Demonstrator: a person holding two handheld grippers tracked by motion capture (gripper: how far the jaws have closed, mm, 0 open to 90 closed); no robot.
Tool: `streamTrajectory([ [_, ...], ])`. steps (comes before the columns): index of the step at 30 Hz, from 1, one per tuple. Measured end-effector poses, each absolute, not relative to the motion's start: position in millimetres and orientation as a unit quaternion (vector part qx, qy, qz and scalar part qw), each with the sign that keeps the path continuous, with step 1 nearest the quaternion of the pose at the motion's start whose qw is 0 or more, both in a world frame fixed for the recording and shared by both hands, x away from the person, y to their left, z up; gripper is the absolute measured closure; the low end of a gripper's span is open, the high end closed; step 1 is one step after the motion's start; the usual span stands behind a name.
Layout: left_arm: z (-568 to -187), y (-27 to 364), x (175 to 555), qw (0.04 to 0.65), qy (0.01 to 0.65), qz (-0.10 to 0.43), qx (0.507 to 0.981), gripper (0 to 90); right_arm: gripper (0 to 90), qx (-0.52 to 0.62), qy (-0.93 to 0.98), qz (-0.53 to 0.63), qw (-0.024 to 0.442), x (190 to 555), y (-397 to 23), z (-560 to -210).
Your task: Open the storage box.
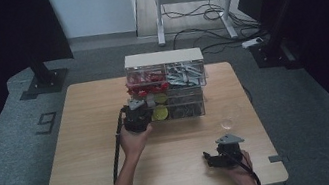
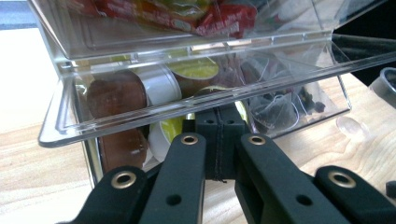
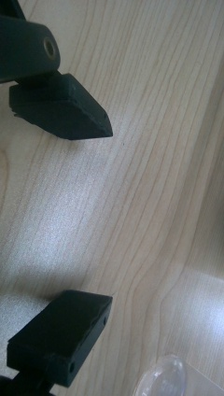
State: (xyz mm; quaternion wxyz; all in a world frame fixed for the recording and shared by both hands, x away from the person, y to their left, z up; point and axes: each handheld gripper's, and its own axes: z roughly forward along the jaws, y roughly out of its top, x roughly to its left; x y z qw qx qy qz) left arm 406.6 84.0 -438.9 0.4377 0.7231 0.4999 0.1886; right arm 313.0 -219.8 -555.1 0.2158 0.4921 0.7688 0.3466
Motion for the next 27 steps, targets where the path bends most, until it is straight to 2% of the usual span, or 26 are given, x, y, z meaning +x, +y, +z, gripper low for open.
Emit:
streamTrajectory([
  [27,-415,80,417,0.45,0.498,0.2,0.714,90.0,16.2,0.493,0.768,0.347,0.216,313,-220,-555],
])
